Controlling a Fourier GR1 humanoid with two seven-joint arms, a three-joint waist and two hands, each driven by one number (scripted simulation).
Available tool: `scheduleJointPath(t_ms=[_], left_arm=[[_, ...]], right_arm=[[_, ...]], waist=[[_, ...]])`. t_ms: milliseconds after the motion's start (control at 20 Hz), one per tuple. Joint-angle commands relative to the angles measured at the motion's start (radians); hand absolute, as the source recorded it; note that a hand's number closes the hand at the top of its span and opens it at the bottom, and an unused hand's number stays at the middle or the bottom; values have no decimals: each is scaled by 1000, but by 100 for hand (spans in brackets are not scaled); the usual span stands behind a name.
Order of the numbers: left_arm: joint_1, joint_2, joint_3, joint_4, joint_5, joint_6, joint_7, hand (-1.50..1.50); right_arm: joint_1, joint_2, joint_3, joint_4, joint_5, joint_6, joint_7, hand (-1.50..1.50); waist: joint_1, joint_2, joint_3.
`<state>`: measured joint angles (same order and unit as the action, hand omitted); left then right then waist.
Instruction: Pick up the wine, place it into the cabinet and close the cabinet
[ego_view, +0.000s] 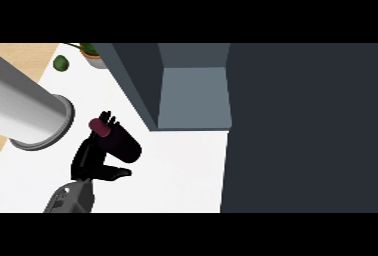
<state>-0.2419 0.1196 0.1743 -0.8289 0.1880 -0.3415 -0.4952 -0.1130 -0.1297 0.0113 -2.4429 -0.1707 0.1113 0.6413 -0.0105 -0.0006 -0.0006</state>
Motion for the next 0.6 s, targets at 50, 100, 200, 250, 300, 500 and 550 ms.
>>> scheduleJointPath(t_ms=[50,100,200,250,300,500,550], left_arm=[[-52,-11,12,64,11,-6,-25,-150],[-84,9,26,72,24,-15,-9,-150],[-30,3,22,140,-2,-43,-128,-150],[-30,18,28,74,44,-77,-40,-150],[-75,-6,16,149,20,-77,-80,150],[-107,-24,-22,143,8,-117,-57,150],[-96,-10,-31,160,-22,-120,-120,150]], right_arm=[[11,-6,-29,-170,-111,-15,91,-150],[40,23,28,-139,-53,-11,54,-150],[34,-4,-28,-200,-116,-12,97,-150],[45,22,1,-146,-75,-10,52,-150],[15,10,12,-188,-72,-27,108,-150],[34,35,45,-133,-28,-15,50,-150],[80,15,6,-182,-81,6,59,-150]], waist=[[-1,-1,0],[2,0,0],[-7,0,0],[4,-1,1],[-4,0,0],[2,-1,0],[-4,-1,0]])
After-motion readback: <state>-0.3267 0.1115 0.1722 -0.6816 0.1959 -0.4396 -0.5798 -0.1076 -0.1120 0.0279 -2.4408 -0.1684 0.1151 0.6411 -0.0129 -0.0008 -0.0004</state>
